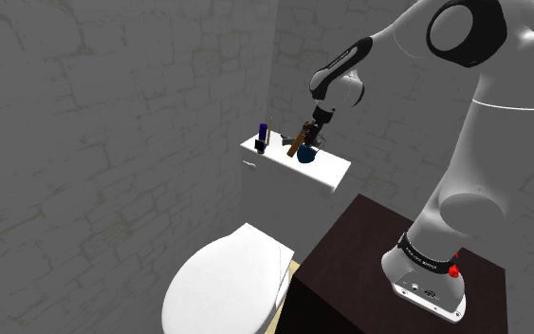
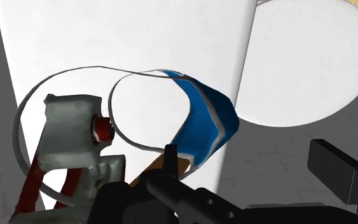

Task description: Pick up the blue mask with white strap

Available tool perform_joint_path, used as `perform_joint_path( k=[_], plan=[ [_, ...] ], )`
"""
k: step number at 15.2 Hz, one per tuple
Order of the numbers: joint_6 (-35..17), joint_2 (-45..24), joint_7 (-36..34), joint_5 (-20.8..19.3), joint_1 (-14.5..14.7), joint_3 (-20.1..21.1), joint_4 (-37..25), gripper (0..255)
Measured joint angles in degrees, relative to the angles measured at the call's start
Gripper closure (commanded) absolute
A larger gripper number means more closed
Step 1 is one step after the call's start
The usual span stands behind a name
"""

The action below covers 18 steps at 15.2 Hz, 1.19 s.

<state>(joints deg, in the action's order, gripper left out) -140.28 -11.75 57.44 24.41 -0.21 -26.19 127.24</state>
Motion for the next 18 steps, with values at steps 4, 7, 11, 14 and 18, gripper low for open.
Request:
perform_joint_path(
  k=[4, 7, 11, 14, 18],
  plan=[
    [-2.0, -2.9, 2.7, 3.0, -0.9, 1.0, -0.2, 0],
    [-3.3, -4.3, 3.9, 4.6, -1.2, 1.7, 0.0, 255],
    [-3.5, -4.4, 4.1, 4.8, -1.3, 1.8, 0.1, 255],
    [-3.5, -4.4, 4.1, 4.8, -1.3, 1.8, 0.0, 255],
    [-3.3, -4.3, 4.0, 4.6, -1.3, 1.7, -0.1, 255]
  ],
)
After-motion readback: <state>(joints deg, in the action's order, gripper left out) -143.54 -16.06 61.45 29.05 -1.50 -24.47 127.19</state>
